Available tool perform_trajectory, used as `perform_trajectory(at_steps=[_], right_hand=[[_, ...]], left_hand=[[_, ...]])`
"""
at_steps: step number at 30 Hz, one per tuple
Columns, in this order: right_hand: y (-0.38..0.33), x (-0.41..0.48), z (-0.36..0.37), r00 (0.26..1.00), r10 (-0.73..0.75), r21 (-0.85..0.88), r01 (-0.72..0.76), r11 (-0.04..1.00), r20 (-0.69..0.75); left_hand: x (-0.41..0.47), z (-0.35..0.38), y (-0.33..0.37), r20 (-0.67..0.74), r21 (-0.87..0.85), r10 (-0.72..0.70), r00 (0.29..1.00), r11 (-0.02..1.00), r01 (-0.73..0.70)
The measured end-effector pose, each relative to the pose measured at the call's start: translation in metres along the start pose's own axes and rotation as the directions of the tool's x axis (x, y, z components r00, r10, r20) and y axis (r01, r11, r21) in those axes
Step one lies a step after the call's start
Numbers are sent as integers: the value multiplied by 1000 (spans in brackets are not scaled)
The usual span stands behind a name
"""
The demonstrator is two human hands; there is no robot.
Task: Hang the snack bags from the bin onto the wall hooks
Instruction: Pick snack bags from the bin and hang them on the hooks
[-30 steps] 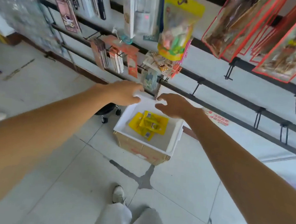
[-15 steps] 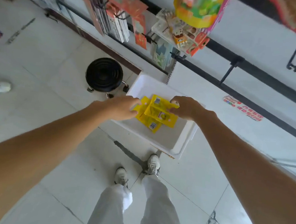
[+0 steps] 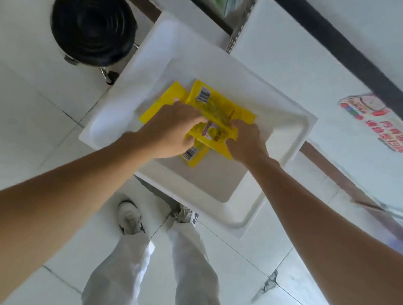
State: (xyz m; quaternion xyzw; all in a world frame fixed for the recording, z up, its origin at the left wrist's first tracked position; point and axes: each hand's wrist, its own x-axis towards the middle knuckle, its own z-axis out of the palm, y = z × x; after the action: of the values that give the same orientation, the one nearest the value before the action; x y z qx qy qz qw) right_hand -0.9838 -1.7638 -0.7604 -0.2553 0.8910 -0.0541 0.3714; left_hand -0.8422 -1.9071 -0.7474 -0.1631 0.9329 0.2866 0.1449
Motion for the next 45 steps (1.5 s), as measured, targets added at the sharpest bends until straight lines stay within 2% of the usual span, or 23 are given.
perform_trajectory(at_steps=[3,6,9,11,13,14,15,19,22,25,28,32,35,40,43,45], right_hand=[[0,10,19,987,73,116,-56,992,-145],[3,11,25,944,240,409,-131,903,-227],[8,7,21,908,389,614,-219,758,-157],[10,5,16,893,448,717,-287,635,-39],[10,3,12,901,411,793,-349,500,137],[10,2,11,906,375,803,-367,469,195],[9,0,11,911,345,801,-375,467,226],[-1,-13,10,924,291,734,-375,565,248],[-13,-26,5,920,235,760,-391,519,313],[-29,-41,-7,920,182,761,-389,519,346],[-48,-54,-26,929,158,772,-367,519,335],[-76,-71,-59,942,130,818,-333,469,309],[-93,-89,-85,945,143,813,-326,482,295],[-112,-125,-129,940,155,838,-342,425,305],[-124,-143,-156,939,145,871,-344,352,313],[-136,-155,-175,944,113,872,-329,362,309]], left_hand=[[3,18,-12,-8,9,-20,1000,1000,20],[-1,24,-25,59,35,-40,997,999,38],[-2,20,-30,90,56,-36,995,998,31],[-2,15,-29,102,69,-49,994,997,42],[-4,10,-25,122,70,-43,992,997,34],[-6,9,-22,128,63,-32,991,998,24],[-9,8,-19,135,51,-22,991,999,15],[-24,5,-12,151,17,-28,988,1000,25],[-38,3,-9,123,20,-40,992,999,38],[-53,-4,-5,142,20,-69,988,998,66],[-67,-22,1,90,5,-65,994,998,64],[-83,-60,9,13,-8,-82,997,997,82],[-97,-89,14,-23,-9,-85,996,996,84],[-115,-136,32,-103,-65,-39,994,997,32],[-119,-168,53,-110,33,57,992,998,-54],[-116,-192,66,-113,152,97,989,985,-80]])
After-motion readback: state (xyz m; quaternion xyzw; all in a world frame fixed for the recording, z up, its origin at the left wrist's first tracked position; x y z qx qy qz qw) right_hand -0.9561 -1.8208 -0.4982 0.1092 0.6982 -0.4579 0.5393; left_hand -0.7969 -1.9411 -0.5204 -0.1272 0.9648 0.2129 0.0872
